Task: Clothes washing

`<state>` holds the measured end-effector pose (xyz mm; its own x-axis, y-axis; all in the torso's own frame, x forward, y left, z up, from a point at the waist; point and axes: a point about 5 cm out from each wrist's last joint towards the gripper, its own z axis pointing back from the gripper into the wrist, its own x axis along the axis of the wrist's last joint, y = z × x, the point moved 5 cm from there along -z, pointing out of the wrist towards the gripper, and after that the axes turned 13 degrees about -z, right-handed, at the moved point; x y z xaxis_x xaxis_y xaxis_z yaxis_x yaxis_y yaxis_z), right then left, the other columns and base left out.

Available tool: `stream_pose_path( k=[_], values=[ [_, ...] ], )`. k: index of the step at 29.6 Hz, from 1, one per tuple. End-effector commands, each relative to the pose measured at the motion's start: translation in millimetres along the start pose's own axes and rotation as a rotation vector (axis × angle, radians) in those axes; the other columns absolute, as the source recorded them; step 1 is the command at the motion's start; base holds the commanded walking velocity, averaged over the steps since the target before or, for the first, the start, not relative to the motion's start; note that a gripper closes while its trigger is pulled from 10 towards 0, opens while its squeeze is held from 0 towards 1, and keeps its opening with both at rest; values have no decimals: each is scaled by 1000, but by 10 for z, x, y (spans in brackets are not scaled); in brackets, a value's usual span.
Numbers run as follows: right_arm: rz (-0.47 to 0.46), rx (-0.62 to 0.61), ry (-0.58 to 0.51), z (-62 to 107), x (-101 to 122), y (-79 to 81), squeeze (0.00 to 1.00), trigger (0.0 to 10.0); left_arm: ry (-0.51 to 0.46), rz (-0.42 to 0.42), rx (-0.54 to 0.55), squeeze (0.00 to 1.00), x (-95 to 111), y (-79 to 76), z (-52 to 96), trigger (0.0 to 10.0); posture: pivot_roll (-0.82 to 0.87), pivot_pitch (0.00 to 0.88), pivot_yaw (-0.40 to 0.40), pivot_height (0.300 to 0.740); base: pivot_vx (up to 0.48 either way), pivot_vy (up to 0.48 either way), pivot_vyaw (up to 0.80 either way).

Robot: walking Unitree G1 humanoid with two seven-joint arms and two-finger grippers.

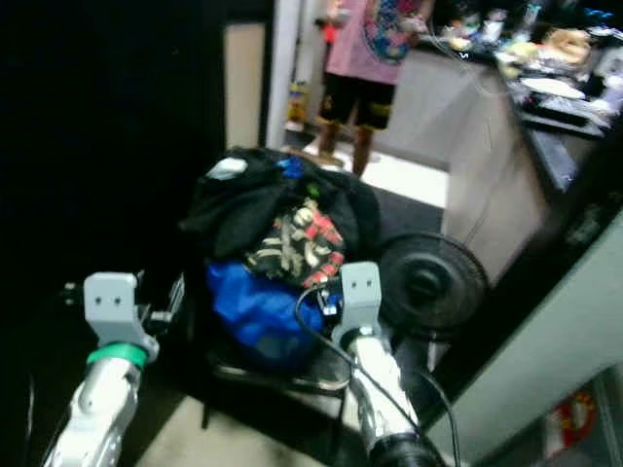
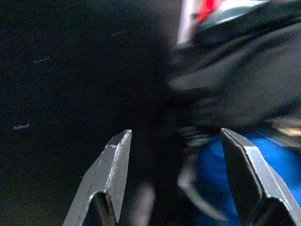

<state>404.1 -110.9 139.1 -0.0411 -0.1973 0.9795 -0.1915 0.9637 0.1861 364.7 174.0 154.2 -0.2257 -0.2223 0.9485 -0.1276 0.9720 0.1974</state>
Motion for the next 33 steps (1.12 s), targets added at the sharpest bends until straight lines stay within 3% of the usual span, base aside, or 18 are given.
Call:
stream_pose_path(
  k=[1, 13, 20, 23, 28, 33],
  values=[
    [11, -6, 36, 48, -93, -47, 0, 10000, 27, 14, -9, 0, -57, -46, 28, 10000, 1, 30, -22, 740, 375, 0, 0],
    [0, -4, 29, 28, -23, -13, 0, 10000, 64, 34, 33, 0, -100, 97, -25, 10000, 0, 28, -19, 740, 91, 0, 0],
    [43, -65, 80, 89, -196, -127, 0, 10000, 85, 16, 11, 0, -147, 124, -30, 10000, 8, 23, -12, 740, 0, 0, 0],
    [20, -100, 108, 126, -279, -200, 0, 10000, 97, 15, 13, 0, -178, 132, -22, 10000, 8, 23, -12, 740, 0, 0, 0],
    [13, -126, 141, 170, -366, -264, 0, 10000, 105, 29, 10, 0, -197, 134, -13, 10000, 9, 23, -12, 740, 0, 0, -800],
    [19, -128, 140, 185, -375, -270, 0, 10000, 74, 117, -23, 0, -139, 115, -15, 10000, 9, 23, -10, 740, 0, 0, -800]
  ],
)
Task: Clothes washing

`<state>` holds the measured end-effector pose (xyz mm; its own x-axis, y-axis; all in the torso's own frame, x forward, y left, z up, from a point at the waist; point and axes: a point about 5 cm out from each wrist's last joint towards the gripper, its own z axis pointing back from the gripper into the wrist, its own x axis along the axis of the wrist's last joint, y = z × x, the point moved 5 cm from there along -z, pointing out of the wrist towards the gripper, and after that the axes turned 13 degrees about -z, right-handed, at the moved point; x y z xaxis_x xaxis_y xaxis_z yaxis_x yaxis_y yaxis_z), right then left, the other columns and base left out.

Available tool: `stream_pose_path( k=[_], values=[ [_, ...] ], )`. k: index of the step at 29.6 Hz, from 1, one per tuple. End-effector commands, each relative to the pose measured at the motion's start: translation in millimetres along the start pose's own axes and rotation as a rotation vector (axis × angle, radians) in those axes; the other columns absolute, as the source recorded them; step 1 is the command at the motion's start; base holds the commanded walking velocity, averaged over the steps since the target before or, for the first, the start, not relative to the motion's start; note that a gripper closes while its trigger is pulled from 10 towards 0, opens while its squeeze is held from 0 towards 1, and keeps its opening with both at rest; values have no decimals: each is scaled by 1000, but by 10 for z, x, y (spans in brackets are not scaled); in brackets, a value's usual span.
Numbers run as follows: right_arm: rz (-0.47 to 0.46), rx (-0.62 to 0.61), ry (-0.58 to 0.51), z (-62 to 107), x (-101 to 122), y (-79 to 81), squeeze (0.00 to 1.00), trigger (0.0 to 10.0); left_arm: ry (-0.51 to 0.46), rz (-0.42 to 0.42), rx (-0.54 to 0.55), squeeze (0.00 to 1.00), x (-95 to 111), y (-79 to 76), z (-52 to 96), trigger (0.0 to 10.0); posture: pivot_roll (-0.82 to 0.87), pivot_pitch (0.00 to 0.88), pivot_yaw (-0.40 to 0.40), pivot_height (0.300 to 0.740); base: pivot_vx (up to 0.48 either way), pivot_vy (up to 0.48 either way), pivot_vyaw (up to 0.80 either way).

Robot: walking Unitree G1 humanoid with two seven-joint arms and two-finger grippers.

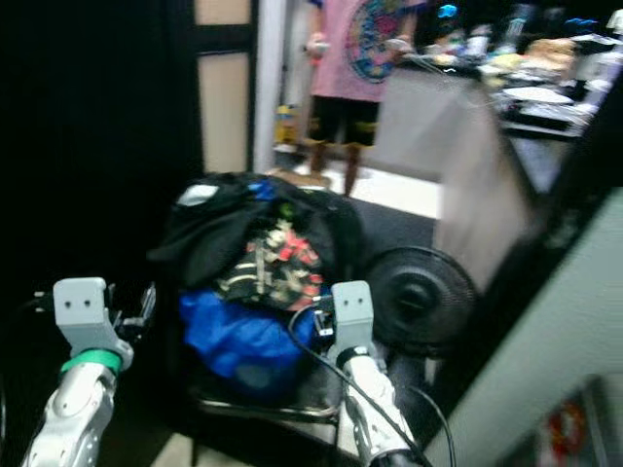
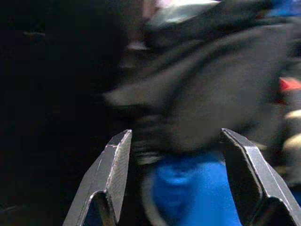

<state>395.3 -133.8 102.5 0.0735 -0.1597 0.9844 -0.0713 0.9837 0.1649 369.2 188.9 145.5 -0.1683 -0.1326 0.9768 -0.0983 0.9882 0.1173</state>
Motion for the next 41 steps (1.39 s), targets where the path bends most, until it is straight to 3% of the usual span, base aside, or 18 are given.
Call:
stream_pose_path(
  k=[1, 8, 15, 26, 30, 41],
  values=[
    [-2, -6, 22, 21, -69, 1, 0, 10000, 5, 30, -11, 0, -16, -6, 17, 10000, 9, 23, -10, 740, 0, 0, -800],
    [10, 0, 4, 33, -53, 13, 0, 10000, -14, -2, -56, 0, 33, -59, 33, 10000, 12, 22, -12, 740, 0, 0, -343],
    [-2, 1, 7, 40, -67, 2, 0, 10000, 23, -32, -34, 0, -63, -103, 96, 10000, 11, 16, -17, 740, 0, 0, 0],
    [-11, -9, 21, 54, -109, -48, 0, 10000, 83, -10, -28, 0, -188, -223, 168, 10000, 8, 17, -21, 740, 0, 69, 0],
    [-11, -9, 22, 58, -114, -49, 0, 10000, 85, -14, -25, 0, -190, -226, 170, 10000, 9, 22, -21, 740, 0, 429, 0],
    [-18, -12, 27, 65, -138, -37, 0, 10000, 53, -45, -42, 0, -121, -290, 186, 10000, 13, 30, -14, 740, 0, 0, 0]
  ],
)
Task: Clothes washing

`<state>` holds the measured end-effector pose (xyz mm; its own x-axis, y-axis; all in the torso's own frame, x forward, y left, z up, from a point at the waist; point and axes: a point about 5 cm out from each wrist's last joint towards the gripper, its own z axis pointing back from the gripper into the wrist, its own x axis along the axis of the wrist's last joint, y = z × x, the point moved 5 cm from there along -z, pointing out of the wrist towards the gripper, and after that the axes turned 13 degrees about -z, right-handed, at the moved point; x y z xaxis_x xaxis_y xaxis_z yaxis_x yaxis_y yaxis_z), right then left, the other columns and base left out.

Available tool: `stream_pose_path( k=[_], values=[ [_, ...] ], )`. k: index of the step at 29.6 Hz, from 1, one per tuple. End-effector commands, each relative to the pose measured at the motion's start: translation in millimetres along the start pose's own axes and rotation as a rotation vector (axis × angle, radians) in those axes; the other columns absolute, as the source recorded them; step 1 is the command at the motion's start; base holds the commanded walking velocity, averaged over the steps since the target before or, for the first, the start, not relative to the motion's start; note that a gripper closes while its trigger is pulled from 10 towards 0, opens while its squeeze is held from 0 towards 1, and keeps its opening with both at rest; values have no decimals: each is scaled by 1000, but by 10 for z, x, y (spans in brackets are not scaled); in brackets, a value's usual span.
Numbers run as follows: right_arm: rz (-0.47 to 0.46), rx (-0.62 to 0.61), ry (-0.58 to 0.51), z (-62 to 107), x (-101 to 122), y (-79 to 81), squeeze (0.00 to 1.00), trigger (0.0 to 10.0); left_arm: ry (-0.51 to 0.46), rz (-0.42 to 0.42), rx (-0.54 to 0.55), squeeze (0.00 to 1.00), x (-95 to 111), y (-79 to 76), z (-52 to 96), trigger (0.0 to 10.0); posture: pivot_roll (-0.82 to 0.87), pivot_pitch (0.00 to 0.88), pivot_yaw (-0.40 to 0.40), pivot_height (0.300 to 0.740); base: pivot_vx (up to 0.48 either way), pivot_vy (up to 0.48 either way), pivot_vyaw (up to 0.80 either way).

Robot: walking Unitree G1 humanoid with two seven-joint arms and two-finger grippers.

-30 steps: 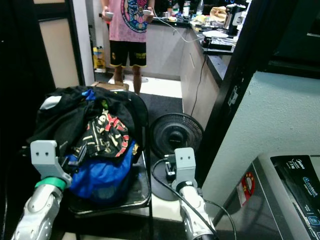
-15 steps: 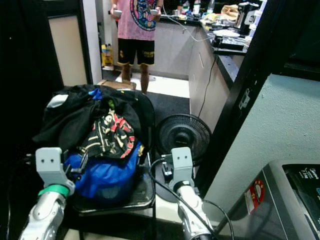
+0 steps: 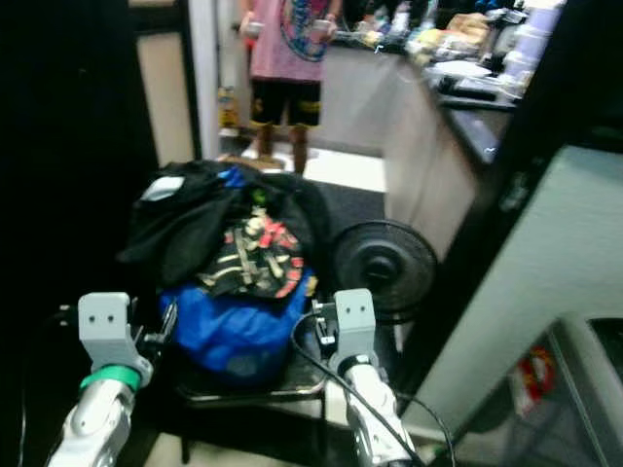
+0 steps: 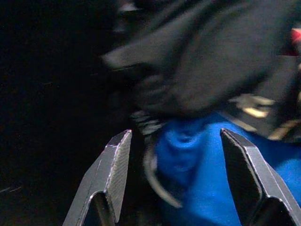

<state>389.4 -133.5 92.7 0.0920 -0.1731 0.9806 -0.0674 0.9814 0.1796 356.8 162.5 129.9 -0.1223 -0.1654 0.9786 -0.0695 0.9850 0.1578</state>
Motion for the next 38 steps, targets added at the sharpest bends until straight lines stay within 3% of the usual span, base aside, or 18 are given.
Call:
stream_pose_path(
  k=[1, 16, 19, 38],
  values=[
    [-3, -9, 9, 13, -36, -28, 0, 10000, 8, -9, -7, 0, -20, -24, 14, 10000, 12, 30, -13, 740, 0, 0, 0],
    [-46, 4, 9, 13, -31, 3, 0, 10000, 11, -11, -2, 0, -13, 2, 8, 10000, 15, 29, -15, 740, 0, 32, -53],
    [-45, 4, 9, 13, -29, 3, 0, 10000, 3, -10, -6, 0, 0, 4, 8, 10000, 15, 30, -14, 740, 0, 480, -800],
    [-25, 34, -1, 4, -5, 61, 0, 10000, -19, -16, 9, 0, 49, 22, 11, 10000, 19, 31, -20, 740, 0, 0, 0]
  ],
)
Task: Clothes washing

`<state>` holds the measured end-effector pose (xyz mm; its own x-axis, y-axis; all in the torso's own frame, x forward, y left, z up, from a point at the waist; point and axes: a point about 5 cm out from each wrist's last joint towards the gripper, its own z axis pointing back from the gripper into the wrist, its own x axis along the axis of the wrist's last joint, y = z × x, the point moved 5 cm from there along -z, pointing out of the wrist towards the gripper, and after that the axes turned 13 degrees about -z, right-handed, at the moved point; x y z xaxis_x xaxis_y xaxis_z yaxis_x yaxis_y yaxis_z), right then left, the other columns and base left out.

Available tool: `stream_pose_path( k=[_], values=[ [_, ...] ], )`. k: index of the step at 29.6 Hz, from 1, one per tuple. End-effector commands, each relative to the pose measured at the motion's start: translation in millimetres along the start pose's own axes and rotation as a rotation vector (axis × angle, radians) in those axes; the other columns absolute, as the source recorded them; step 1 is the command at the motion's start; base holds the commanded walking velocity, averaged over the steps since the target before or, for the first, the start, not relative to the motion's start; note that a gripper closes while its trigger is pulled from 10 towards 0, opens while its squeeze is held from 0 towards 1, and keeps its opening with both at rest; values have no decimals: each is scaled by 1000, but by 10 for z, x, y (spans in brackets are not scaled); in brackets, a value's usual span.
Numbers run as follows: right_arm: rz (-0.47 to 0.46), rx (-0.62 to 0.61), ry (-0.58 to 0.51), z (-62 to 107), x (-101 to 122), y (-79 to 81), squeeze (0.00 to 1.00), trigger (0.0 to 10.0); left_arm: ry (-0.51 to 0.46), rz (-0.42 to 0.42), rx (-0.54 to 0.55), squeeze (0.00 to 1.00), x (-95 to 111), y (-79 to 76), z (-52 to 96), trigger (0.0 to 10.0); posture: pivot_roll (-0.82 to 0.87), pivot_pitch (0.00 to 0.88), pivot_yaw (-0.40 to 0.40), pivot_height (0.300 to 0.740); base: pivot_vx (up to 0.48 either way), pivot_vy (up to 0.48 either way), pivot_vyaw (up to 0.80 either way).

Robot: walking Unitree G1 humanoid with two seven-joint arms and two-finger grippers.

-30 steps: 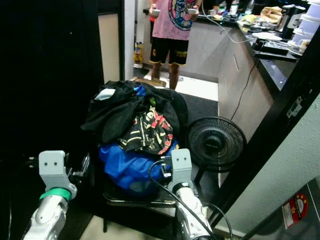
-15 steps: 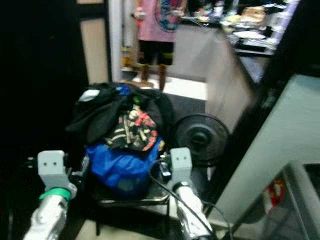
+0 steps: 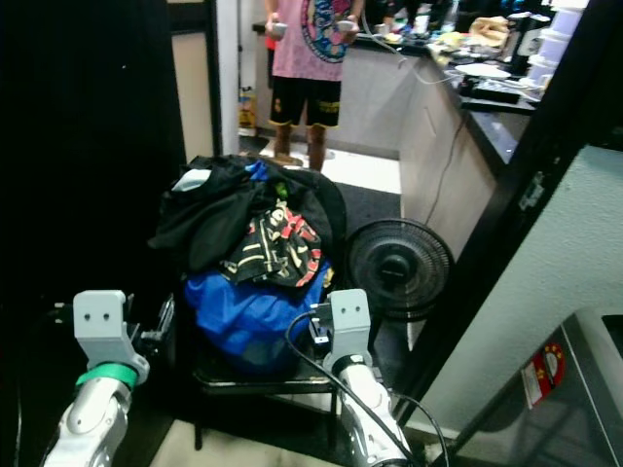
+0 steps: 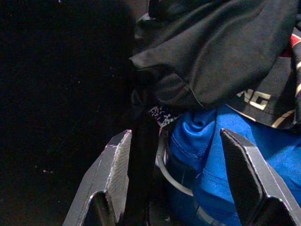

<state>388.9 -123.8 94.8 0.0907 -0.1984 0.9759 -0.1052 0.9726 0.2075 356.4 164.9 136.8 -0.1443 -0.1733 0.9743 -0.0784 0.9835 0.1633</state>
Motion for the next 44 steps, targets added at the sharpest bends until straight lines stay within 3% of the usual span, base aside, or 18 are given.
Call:
stream_pose_path(
  k=[1, 12, 21, 30, 32, 44],
  values=[
    [-7, -5, 3, 5, -8, -35, 0, 10000, 3, -9, 5, 0, -15, -8, 20, 10000, 19, 30, -20, 740, 0, 0, 0],
    [-20, -5, -23, -21, 79, -31, 0, 10000, 7, -8, 18, 0, -11, 13, 12, 10000, 13, 27, -17, 740, 0, 0, 0],
    [-38, 71, -157, -123, 576, 179, 0, 10000, -42, 12, 36, 0, 201, 72, -123, 10000, 11, 17, -20, 740, 0, 0, 0],
    [1, 19, -134, -121, 504, 75, 0, 10000, -63, 9, 18, 0, 252, 47, -121, 10000, 11, 12, -20, 740, 60, 0, 0],
    [44, 5, -125, -111, 474, 30, 0, 10000, -73, 7, 8, 0, 272, 26, -114, 10000, 6, 17, -18, 740, 304, 0, 0],
    [46, 14, -121, -108, 481, 57, 0, 10000, -70, 2, 11, 0, 285, 32, -137, 10000, 15, 25, -8, 740, 326, 0, 0]
  ],
)
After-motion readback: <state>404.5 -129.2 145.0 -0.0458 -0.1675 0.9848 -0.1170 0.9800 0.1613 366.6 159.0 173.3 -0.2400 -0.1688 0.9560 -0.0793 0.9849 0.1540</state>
